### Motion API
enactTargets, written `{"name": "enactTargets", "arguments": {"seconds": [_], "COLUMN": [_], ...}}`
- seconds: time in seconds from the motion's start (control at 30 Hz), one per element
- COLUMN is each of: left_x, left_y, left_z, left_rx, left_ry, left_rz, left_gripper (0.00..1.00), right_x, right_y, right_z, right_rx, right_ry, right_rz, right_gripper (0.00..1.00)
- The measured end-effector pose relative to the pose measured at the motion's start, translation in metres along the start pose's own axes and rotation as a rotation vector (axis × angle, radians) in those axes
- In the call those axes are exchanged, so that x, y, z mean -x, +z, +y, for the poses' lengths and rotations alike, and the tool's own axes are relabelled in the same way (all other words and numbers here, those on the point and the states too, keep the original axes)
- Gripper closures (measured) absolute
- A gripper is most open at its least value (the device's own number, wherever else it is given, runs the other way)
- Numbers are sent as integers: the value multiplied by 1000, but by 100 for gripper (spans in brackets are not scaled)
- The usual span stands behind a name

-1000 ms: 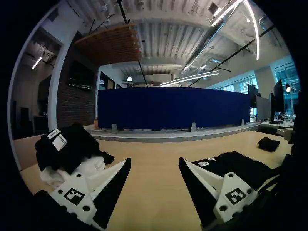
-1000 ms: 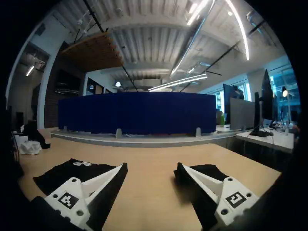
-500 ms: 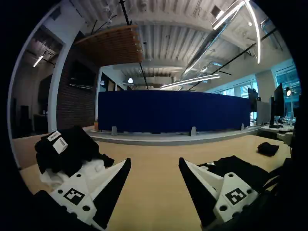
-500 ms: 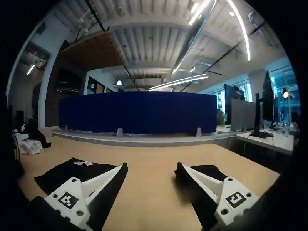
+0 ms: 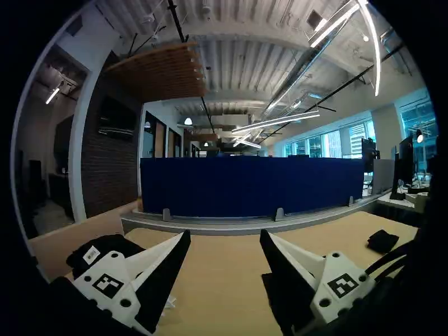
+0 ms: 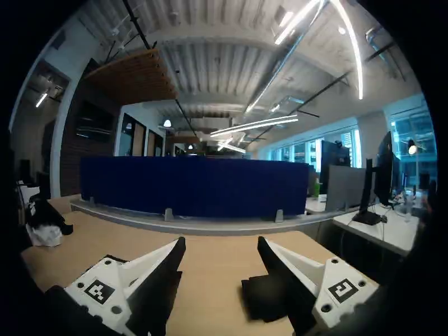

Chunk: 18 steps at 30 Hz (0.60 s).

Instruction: Fold towel

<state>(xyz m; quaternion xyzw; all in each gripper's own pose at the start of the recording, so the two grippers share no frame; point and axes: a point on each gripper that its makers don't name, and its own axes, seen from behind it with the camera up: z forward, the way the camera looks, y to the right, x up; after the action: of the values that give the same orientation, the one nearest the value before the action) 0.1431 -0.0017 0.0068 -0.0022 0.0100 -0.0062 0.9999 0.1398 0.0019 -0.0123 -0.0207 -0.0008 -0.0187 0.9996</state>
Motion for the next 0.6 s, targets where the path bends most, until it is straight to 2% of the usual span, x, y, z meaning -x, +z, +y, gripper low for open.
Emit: {"name": "enactTargets", "arguments": {"seconds": [0.2, 0.47, 0.6], "left_x": [-29, -31, -30], "left_y": [1, 6, 8], "left_z": [1, 7, 13], "left_rx": [-2, 15, 49], "left_ry": [-7, 41, 60], "left_rz": [-33, -104, -142], "left_gripper": [8, 8, 8], "right_x": [-40, -53, -61], "right_y": [3, 12, 15], "right_z": [0, -5, -20], "right_rx": [-3, -35, -94], "right_ry": [6, 5, -12], "right_rz": [-7, -53, -73], "right_gripper": [0, 0, 0]}}
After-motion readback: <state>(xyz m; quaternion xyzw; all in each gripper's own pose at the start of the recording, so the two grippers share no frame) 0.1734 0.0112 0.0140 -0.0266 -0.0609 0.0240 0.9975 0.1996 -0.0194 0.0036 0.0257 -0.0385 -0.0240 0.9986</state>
